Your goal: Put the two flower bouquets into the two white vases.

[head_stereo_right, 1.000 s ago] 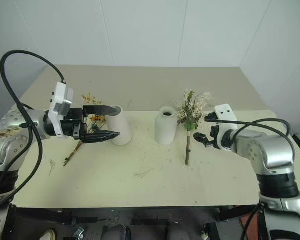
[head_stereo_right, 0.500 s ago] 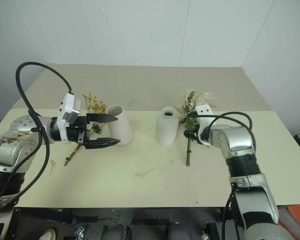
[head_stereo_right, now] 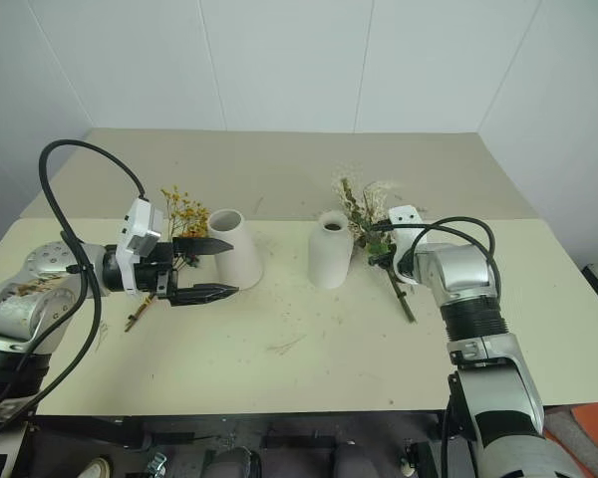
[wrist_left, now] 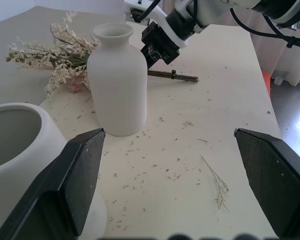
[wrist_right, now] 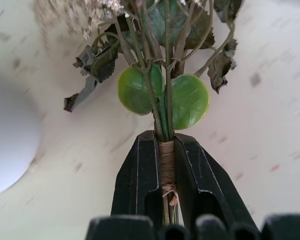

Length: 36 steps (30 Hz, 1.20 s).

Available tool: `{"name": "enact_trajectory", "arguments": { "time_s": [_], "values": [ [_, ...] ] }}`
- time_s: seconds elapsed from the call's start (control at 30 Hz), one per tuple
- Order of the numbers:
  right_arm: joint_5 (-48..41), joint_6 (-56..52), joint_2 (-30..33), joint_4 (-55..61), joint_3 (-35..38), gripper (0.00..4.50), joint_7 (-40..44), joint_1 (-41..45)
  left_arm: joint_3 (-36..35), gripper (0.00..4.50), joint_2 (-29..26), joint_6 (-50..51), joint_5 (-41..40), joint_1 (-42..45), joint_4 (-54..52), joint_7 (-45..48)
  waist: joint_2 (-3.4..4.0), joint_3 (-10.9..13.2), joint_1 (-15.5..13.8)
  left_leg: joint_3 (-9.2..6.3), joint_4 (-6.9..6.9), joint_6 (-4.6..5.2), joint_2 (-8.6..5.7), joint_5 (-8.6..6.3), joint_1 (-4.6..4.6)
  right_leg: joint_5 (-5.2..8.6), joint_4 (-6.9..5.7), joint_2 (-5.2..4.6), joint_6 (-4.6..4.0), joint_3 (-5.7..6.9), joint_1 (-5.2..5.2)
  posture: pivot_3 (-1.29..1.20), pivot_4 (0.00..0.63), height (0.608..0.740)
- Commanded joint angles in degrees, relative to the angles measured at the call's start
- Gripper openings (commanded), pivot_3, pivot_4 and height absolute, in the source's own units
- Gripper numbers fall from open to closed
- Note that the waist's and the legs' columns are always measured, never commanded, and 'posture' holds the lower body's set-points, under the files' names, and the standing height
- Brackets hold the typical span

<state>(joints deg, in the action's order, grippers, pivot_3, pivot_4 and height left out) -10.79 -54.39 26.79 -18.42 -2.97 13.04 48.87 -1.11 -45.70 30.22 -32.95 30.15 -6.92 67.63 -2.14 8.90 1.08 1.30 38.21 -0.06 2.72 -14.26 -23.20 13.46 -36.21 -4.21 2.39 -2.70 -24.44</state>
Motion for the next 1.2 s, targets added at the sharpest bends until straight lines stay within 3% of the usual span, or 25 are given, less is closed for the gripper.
{"name": "enact_trajectory", "arguments": {
  "time_s": [0.03, 0.1, 0.2, 0.3, 0.5, 0.77, 1.2],
  "values": [
    [3.4, 15.6, -2.1, 10.5, 8.4, 0.21, -10.2, 1.3, -2.1, 4.50, -0.1, -1.1, 0.0, 0.3, -1.9, -1.0, 0.09, 0.1, 0.0, 0.00, 0.00, -0.01, 0.00, 0.01, -0.03, -0.01, 0.00, 0.00, 0.01, 0.00, -0.03, 0.00, 0.150, 0.740],
    [4.2, 23.6, -4.7, 16.4, 11.1, 0.21, -14.3, 0.0, -2.3, 4.50, -0.2, -0.5, -0.4, 0.2, -2.1, -1.3, 0.11, 0.1, 0.0, -0.02, -0.01, -0.01, 0.00, 0.01, -0.05, -0.01, -0.01, 0.00, 0.02, 0.00, -0.07, 0.00, 0.150, 0.740],
    [-5.0, 23.5, -10.4, 26.2, 19.0, 0.21, -14.6, 0.1, -2.7, 4.50, 0.0, 0.1, -1.1, 0.2, -2.1, -1.8, 0.12, 0.1, 0.1, -0.06, -0.03, -0.01, 0.04, 0.00, -0.07, -0.01, -0.08, 0.03, 0.02, 0.03, -0.08, 0.00, 0.150, 0.740],
    [-14.9, 30.3, -15.9, 34.8, 23.8, 0.21, -11.1, -2.7, -2.5, 4.50, 0.5, -0.2, -0.5, 0.5, -1.5, -3.0, 0.12, 0.1, -0.1, -0.07, 0.00, -0.01, 0.03, 0.00, -0.06, -0.01, -0.40, 0.00, 0.02, 0.04, -0.04, 0.00, 0.150, 0.740],
    [-21.9, 32.6, -21.3, 42.8, 21.1, 0.21, -7.6, -8.5, -2.4, 4.50, 0.9, -0.6, -0.1, 0.6, -0.9, -3.9, 0.17, 0.1, -0.1, -0.10, 0.24, -0.02, 0.03, 0.01, 0.04, 0.00, -0.51, 0.00, 0.00, 0.08, 0.04, 0.00, 0.150, 0.740],
    [-18.1, 42.2, -24.6, 35.2, 15.9, 0.21, -4.1, -10.1, -2.7, 4.50, 1.1, -2.1, 1.8, 2.8, 3.1, -4.7, 0.21, 0.1, 0.9, -0.13, 0.37, -0.06, 0.08, 0.04, 0.35, 0.04, -0.75, 0.15, -0.11, -0.02, 0.15, 0.00, 0.150, 0.740],
    [-15.6, 50.3, -27.0, 21.8, 12.7, 0.21, 0.0, -7.7, -4.1, 4.50, 1.1, -0.9, 0.9, 0.5, -0.2, -6.8, 0.25, 0.2, 1.4, -0.15, 0.37, -0.06, 0.09, 0.04, 0.26, 0.04, -0.73, 0.14, -0.11, -0.02, 0.09, 0.00, 0.150, 0.740]
  ]
}}
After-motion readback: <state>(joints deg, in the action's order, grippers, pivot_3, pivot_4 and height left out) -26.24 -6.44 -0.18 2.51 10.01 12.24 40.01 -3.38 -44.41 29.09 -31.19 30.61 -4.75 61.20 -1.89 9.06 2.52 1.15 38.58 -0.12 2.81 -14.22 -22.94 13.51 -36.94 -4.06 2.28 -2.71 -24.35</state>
